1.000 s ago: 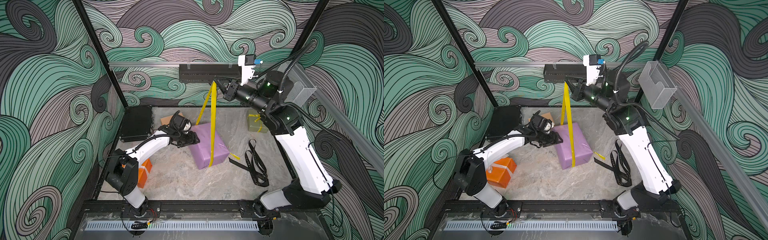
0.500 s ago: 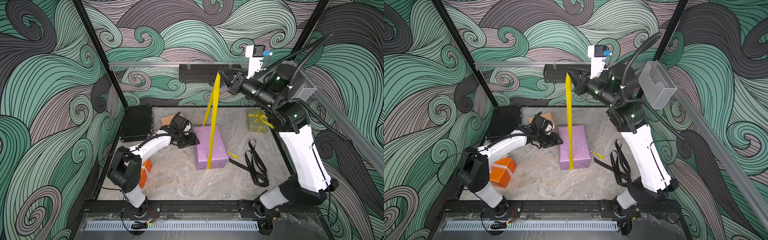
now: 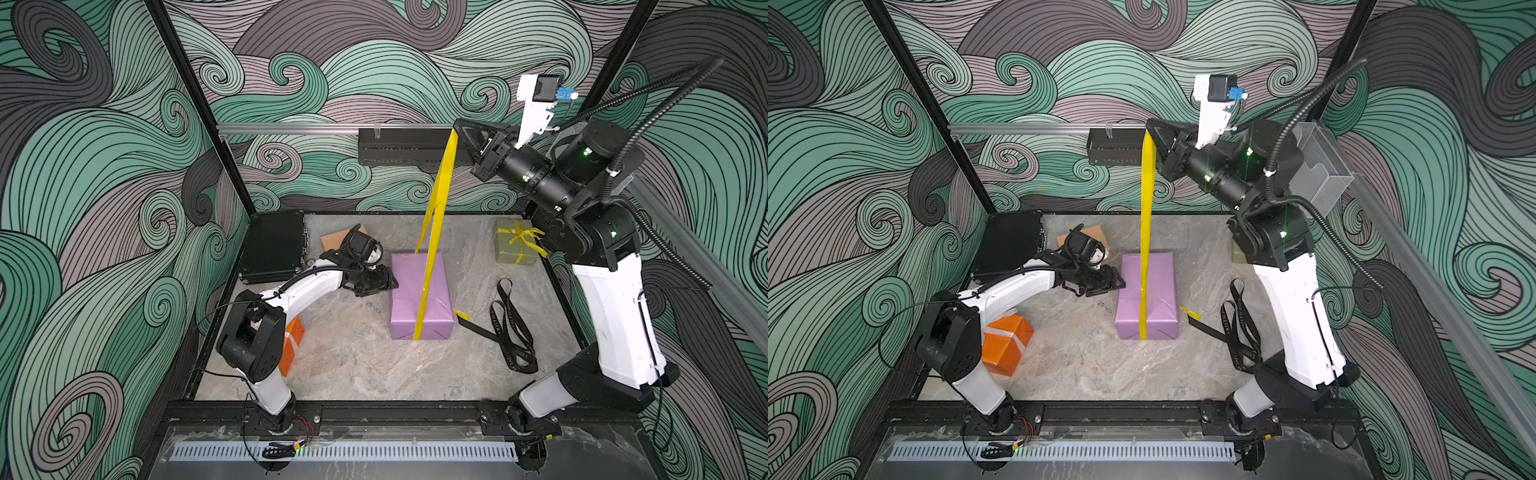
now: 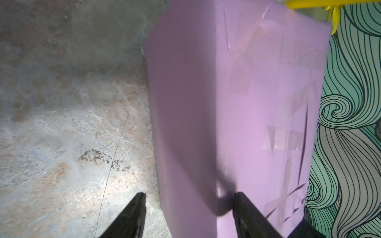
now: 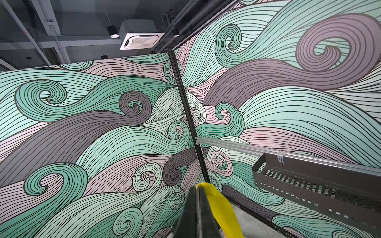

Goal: Untie the ribbon bows on the gift boxes
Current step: Pull the ribbon from the gift box, then place the ribbon at the center of the board.

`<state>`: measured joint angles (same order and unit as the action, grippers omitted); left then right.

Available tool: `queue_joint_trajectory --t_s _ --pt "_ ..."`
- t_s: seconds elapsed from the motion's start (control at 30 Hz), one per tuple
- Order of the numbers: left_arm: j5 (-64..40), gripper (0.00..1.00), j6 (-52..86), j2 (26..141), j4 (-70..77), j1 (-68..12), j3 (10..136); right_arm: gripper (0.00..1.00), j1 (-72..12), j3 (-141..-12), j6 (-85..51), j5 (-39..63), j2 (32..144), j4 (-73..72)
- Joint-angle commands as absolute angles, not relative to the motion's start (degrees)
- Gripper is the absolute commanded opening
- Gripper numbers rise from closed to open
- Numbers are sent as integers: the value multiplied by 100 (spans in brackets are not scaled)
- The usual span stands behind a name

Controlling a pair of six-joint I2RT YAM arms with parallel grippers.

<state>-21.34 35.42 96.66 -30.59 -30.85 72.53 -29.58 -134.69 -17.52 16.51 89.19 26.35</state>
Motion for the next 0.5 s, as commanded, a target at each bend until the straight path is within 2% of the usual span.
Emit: queue_joint_trajectory --t_s 0.0,0.2,0.47 --pt "-2135 66 3465 9761 -3278 -3044 7453 0 -2921 -13547 -1601 1646 8939 2493" --pt "-2106 66 3403 9503 -3199 -3043 7375 0 -2905 -12528 -1518 1048 8458 2589" --pt "-2026 67 3350 9116 -3046 -3042 7225 0 -2886 -10371 -1209 176 7520 2603"
